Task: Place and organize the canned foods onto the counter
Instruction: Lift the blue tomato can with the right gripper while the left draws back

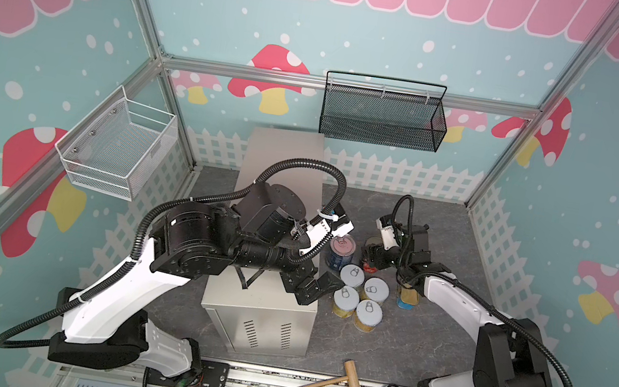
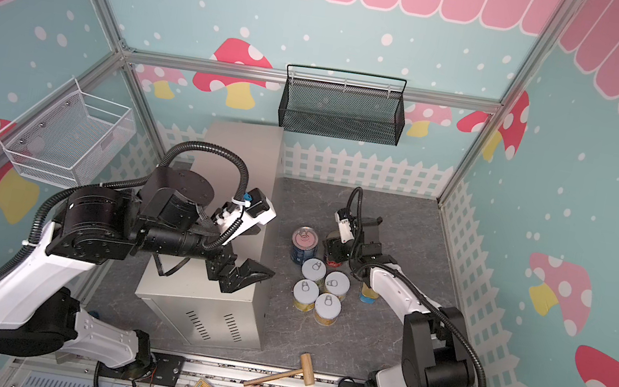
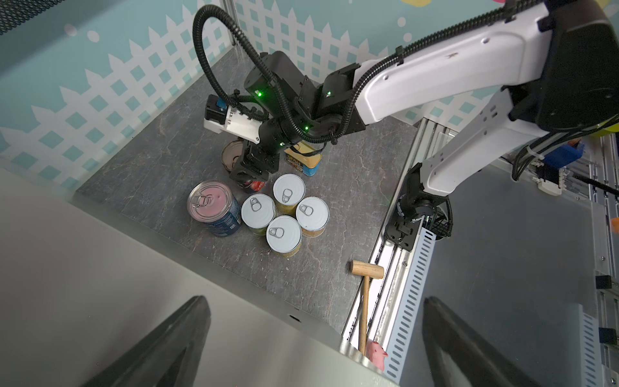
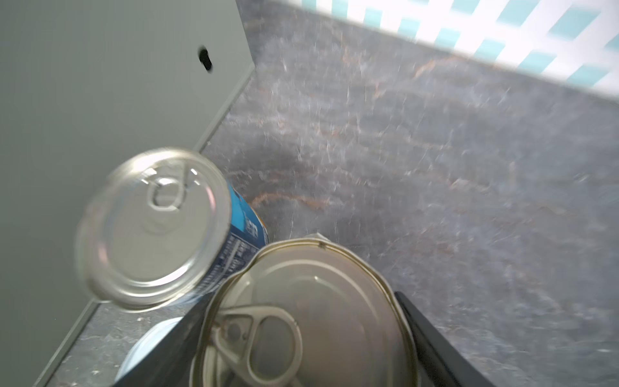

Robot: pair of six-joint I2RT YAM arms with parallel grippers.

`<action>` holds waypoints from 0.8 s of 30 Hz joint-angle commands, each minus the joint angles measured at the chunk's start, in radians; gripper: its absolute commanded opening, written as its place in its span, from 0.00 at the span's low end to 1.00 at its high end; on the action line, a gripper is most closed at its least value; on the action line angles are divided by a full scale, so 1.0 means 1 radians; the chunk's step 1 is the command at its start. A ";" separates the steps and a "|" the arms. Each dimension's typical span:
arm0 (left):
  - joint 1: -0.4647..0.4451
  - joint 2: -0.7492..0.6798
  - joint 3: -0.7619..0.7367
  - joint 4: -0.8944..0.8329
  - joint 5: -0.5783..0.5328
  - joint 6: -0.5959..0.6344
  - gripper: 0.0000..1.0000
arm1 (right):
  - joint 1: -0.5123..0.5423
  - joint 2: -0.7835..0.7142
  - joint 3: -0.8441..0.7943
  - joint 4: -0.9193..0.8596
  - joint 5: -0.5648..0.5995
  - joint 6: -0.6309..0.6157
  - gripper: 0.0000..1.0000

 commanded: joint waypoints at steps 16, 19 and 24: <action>-0.006 -0.101 0.017 0.064 -0.194 0.126 0.99 | 0.004 -0.273 0.556 -0.370 -0.404 -0.125 0.64; -0.005 -0.127 -0.004 0.075 -0.208 0.136 0.99 | 0.005 -0.271 0.654 -0.409 -0.490 -0.109 0.64; -0.006 -0.171 -0.035 0.072 -0.237 0.142 0.99 | 0.015 -0.191 0.855 -0.492 -0.612 -0.066 0.64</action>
